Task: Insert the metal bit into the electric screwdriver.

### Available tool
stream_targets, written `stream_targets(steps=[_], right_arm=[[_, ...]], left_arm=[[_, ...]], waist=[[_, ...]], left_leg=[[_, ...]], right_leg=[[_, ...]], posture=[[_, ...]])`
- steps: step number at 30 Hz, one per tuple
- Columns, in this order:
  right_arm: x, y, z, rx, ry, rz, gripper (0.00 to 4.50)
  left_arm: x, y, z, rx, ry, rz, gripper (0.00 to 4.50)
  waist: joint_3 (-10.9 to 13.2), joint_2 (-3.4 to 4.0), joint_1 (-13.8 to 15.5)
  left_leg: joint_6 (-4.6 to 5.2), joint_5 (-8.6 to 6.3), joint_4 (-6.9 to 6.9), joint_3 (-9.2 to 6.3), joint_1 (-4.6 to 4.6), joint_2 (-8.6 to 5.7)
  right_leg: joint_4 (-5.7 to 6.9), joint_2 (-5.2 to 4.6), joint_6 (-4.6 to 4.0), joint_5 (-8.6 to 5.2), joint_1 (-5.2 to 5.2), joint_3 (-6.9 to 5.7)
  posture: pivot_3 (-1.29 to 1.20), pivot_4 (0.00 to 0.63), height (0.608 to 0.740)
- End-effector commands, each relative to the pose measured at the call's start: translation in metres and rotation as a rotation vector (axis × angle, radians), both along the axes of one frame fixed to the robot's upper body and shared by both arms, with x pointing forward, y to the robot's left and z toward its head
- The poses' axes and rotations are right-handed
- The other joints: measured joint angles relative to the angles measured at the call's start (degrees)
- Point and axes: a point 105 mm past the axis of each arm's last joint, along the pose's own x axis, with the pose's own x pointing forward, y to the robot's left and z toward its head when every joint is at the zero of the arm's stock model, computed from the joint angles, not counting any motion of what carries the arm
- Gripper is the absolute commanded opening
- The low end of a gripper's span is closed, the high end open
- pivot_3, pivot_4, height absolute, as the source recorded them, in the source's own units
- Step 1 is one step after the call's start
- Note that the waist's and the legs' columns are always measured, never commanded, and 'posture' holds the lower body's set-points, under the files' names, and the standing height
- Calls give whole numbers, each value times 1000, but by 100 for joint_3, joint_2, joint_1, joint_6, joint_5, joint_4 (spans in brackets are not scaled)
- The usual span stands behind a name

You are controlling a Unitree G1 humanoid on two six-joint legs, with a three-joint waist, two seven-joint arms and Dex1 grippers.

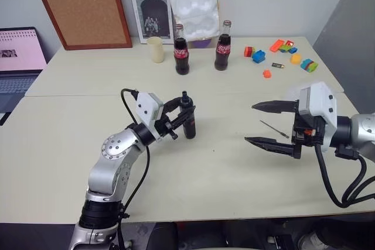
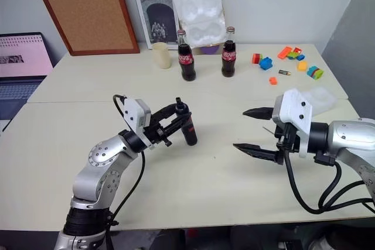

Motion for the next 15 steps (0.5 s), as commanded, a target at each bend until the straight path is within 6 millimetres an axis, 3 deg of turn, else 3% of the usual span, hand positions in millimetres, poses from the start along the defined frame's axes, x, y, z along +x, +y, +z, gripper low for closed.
stream_targets(steps=[1,5,8,11,15], right_arm=[[4,-6,9,-33,-66,-21,4006],[16,-23,7,-89,-71,-108,4006],[33,-44,2,-152,-81,-234,4006],[52,-73,-23,-302,-2,-410,4006],[63,-87,-47,-351,112,-487,4006]], left_arm=[[9,-2,7,-9,-34,53,1638],[17,-12,41,-80,-155,88,1638],[22,-24,56,-115,-199,83,1637],[26,-41,55,-119,-215,38,1637],[27,-49,43,-112,-202,33,1637]], waist=[[1,-2,5],[6,-9,22],[6,-9,53],[6,-9,109],[6,-8,111]], left_leg=[[0,0,-1,0,-2,0],[0,0,-2,-2,-35,-2],[1,1,1,-7,-62,-4],[1,0,0,-6,-77,-4],[2,0,-5,-5,-93,-3]], right_leg=[[-1,0,0,0,-1,0],[-3,0,3,1,-30,0],[-7,0,1,34,-51,-3],[-18,0,10,36,-58,-4],[-25,-1,14,32,-76,-6]], posture=[[0,150,740],[0,150,740],[0,150,740],[0,150,740],[0,150,740]])
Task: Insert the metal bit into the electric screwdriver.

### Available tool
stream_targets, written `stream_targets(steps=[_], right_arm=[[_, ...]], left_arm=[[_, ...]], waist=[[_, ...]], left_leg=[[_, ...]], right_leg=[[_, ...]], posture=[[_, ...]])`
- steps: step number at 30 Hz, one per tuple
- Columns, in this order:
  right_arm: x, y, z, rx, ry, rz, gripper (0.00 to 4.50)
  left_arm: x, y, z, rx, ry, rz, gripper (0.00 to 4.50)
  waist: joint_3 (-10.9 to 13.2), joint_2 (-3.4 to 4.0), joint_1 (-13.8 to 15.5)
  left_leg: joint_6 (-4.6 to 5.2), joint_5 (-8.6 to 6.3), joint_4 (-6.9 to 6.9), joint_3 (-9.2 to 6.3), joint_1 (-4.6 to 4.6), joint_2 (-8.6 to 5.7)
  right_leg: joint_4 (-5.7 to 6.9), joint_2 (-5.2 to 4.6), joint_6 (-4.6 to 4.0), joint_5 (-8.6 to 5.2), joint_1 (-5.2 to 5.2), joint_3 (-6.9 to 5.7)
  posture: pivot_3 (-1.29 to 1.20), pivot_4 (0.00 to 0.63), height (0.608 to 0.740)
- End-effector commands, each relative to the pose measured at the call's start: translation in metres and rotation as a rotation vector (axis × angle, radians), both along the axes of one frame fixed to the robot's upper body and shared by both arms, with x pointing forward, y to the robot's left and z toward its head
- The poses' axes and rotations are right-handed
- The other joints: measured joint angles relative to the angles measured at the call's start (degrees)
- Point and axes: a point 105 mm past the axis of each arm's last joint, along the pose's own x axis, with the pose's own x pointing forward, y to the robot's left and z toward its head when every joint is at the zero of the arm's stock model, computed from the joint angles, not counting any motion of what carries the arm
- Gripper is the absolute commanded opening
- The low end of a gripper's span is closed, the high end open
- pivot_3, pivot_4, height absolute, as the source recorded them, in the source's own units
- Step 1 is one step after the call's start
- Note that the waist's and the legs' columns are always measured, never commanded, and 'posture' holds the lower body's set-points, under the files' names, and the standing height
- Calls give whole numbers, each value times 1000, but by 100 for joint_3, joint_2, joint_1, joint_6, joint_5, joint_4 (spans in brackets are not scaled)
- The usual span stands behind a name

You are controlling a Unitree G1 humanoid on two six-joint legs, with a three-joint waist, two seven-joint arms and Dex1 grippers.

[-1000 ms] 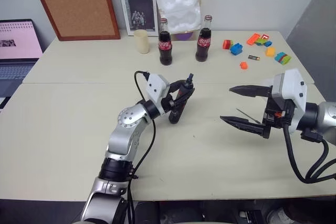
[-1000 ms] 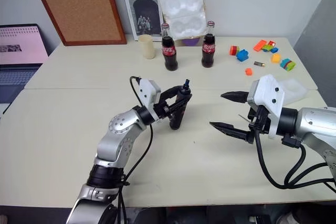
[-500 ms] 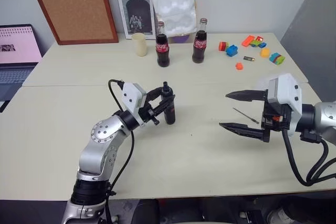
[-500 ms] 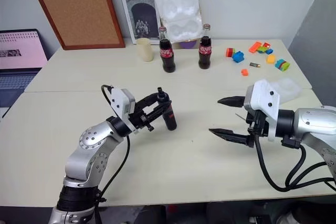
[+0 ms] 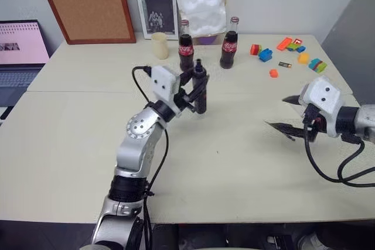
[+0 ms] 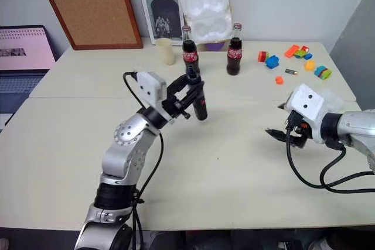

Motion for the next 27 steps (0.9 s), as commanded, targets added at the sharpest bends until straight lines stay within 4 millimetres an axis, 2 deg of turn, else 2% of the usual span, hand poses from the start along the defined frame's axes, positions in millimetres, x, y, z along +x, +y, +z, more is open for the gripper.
stream_targets(steps=[1,7,12,21,27], right_arm=[[14,-14,-14,-22,57,-98,4006],[29,-28,-31,-49,168,-171,4006],[41,-31,-45,-88,269,-185,4006],[53,-29,-61,-91,381,-181,2176],[55,-28,-65,-72,429,-187,657]], left_arm=[[-5,-9,0,-3,-45,-18,1637],[-9,-19,-5,-12,-49,-34,1637],[-14,-25,-8,-16,-53,-45,1637],[-15,-28,-9,-14,-57,-54,1637],[-13,-26,-7,-10,-71,-43,1637]], waist=[[1,1,-21],[5,7,-2],[5,7,-5],[6,9,-5],[6,9,-5]], left_leg=[[1,-1,-1,0,-1,0],[1,-1,0,1,-14,-1],[1,-1,3,2,-12,0],[1,-1,1,1,-17,-1],[1,-1,1,1,-17,0]], right_leg=[[1,0,1,-1,-3,0],[8,1,1,-1,-18,1],[9,1,1,0,-17,1],[10,1,2,0,-21,0],[10,0,2,0,-20,-1]], posture=[[0,150,740],[0,150,740],[0,150,740],[0,150,740],[0,150,740]])
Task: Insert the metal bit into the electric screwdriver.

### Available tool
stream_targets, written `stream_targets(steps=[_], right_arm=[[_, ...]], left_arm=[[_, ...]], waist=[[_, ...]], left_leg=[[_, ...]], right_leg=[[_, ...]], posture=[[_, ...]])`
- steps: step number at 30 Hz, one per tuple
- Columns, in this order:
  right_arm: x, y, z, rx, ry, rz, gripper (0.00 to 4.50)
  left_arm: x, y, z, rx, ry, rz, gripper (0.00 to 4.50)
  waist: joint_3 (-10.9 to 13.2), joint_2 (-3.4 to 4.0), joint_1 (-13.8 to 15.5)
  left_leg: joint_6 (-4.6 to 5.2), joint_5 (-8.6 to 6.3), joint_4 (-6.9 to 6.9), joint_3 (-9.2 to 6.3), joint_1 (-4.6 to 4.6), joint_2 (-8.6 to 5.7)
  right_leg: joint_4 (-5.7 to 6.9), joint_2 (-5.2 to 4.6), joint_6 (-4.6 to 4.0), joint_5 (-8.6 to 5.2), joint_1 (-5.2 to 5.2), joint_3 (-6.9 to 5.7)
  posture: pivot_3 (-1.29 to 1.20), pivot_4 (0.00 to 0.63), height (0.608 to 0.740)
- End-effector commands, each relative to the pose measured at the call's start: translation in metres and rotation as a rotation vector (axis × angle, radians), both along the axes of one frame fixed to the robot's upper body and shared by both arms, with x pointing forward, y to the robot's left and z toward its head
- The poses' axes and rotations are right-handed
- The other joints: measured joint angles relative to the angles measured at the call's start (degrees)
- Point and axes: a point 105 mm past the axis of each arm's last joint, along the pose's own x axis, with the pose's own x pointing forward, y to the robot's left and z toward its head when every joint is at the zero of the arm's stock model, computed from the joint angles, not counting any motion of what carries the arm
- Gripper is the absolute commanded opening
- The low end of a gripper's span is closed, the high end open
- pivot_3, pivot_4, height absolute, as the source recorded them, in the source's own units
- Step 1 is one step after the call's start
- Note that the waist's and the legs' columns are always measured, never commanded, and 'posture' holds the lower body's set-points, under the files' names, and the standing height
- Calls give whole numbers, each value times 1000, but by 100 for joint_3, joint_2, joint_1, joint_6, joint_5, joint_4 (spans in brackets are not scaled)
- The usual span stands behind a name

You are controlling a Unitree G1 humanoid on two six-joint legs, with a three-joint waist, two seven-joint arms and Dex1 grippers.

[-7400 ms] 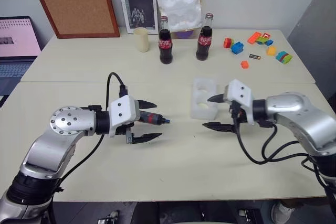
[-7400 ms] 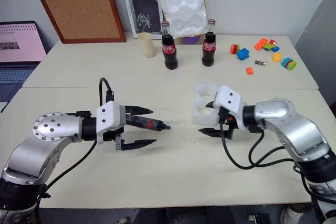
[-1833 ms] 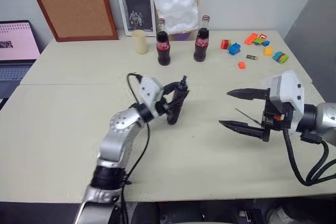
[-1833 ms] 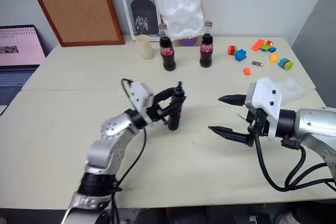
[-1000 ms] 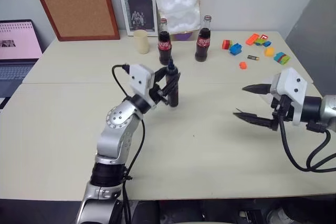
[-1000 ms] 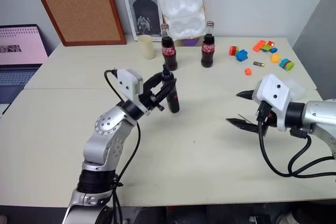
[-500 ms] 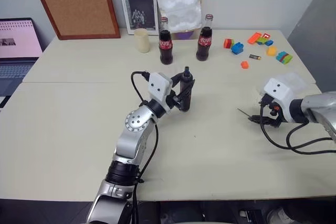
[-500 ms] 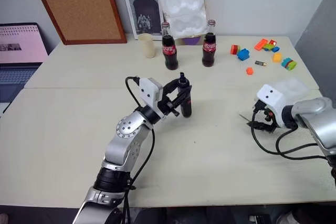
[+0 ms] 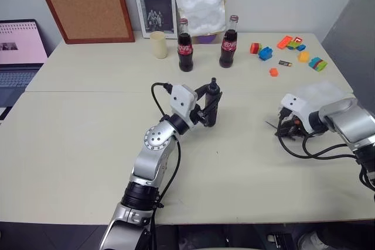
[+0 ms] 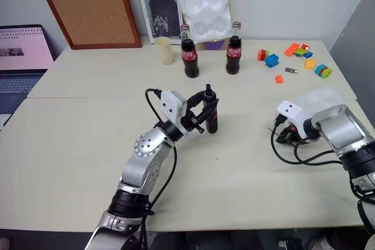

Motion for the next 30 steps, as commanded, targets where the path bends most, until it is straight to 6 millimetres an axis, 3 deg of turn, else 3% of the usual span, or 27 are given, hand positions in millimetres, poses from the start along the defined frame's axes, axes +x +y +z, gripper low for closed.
stream_targets(steps=[1,3,8,14,22,26,30], right_arm=[[4,1,5,18,2,-11,513],[4,0,5,24,5,-16,40],[6,2,14,73,-29,-44,0],[1,19,57,261,-169,-55,0],[-60,83,116,606,-389,212,0],[-81,101,125,738,-460,277,0],[-93,118,134,924,-520,319,0]], left_arm=[[-5,-3,21,-17,-101,-10,1637],[-6,-4,21,-10,-108,-16,1637],[-5,-3,22,4,-101,-27,1637],[-11,1,28,37,-105,-74,1637],[-29,1,34,96,-25,-314,1637],[-34,-1,40,72,-8,-388,1637],[-40,-3,27,83,28,-439,1637]], waist=[[0,0,-6],[0,0,-9],[0,0,-7],[1,2,-6],[1,2,-4],[1,2,-4],[1,2,-9]], left_leg=[[0,0,0,0,1,0],[0,0,0,1,1,0],[0,0,1,0,2,0],[0,0,-1,-1,0,0],[0,0,-4,-14,-8,0],[0,0,2,-15,-5,0],[0,0,2,-18,0,0]], right_leg=[[0,0,0,0,0,0],[1,0,0,0,0,1],[4,0,0,0,1,1],[2,0,0,0,-1,0],[6,0,2,-1,-1,-12],[8,0,3,0,4,-13],[11,1,2,0,7,-14]], posture=[[0,150,740],[0,150,740],[0,150,740],[0,150,740],[0,150,740],[0,150,740],[0,150,740]])
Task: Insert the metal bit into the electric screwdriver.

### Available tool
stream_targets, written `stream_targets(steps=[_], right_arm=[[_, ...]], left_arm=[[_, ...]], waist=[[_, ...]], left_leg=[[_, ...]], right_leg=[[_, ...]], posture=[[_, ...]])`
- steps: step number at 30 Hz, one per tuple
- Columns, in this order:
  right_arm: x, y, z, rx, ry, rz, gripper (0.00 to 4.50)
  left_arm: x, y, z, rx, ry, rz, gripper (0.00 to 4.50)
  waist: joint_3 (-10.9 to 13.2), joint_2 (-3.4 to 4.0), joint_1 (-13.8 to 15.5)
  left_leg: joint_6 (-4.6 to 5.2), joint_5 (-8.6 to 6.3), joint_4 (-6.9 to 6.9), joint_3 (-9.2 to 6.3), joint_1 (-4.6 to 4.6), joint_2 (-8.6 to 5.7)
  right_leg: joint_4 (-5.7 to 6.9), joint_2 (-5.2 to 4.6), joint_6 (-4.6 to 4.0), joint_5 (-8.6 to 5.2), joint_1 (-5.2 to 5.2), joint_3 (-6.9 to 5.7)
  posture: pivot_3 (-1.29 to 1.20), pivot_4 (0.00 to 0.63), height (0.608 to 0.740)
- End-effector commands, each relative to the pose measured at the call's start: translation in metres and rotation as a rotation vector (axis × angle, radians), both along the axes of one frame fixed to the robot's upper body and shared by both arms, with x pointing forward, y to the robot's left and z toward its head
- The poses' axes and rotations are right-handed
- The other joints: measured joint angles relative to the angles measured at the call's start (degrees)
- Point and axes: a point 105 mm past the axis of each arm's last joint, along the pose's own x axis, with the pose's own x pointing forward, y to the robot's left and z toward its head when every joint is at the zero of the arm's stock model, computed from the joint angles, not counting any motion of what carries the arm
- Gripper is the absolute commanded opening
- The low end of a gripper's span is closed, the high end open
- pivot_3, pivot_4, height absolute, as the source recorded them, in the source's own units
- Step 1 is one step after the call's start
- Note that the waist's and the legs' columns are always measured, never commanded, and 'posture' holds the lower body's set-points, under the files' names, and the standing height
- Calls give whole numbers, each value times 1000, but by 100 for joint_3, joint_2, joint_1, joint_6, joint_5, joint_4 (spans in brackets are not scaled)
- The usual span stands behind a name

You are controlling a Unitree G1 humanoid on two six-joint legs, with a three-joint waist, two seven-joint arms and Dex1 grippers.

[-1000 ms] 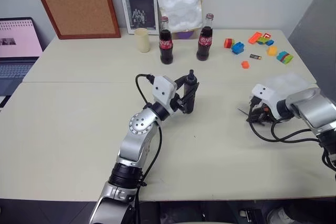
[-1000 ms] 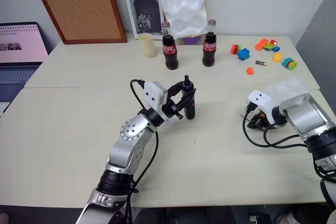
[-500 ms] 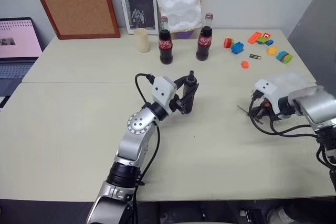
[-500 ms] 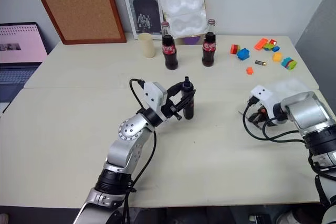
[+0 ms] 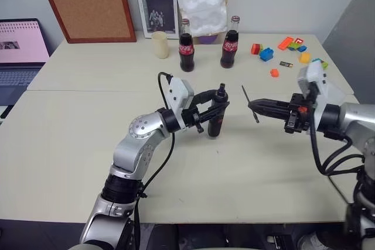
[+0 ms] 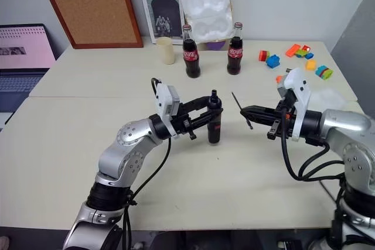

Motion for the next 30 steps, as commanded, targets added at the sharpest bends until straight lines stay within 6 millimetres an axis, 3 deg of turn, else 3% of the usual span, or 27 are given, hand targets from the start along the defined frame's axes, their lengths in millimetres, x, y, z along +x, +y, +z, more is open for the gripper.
stream_targets(steps=[1,8,20,30], right_arm=[[-11,8,18,117,-103,26,0],[-17,22,30,285,-159,81,0],[-11,37,41,416,-240,164,0],[-2,44,33,396,-272,216,0]], left_arm=[[-14,-2,9,-21,-50,-69,1637],[-24,3,-17,71,-17,-127,1636],[-29,8,-22,119,-45,-138,1636],[-29,6,-22,128,-53,-141,1636]], waist=[[0,1,-6],[2,5,-14],[1,5,-17],[1,5,-19]], left_leg=[[0,0,0,0,0,0],[0,0,-5,-1,3,2],[0,0,-6,-1,6,2],[0,0,-7,-1,7,2]], right_leg=[[1,0,0,0,-1,1],[1,4,-2,-1,-3,2],[1,4,-3,-1,0,2],[-1,4,-2,-2,0,2]], posture=[[0,150,740],[0,150,740],[0,150,740],[0,150,740]])
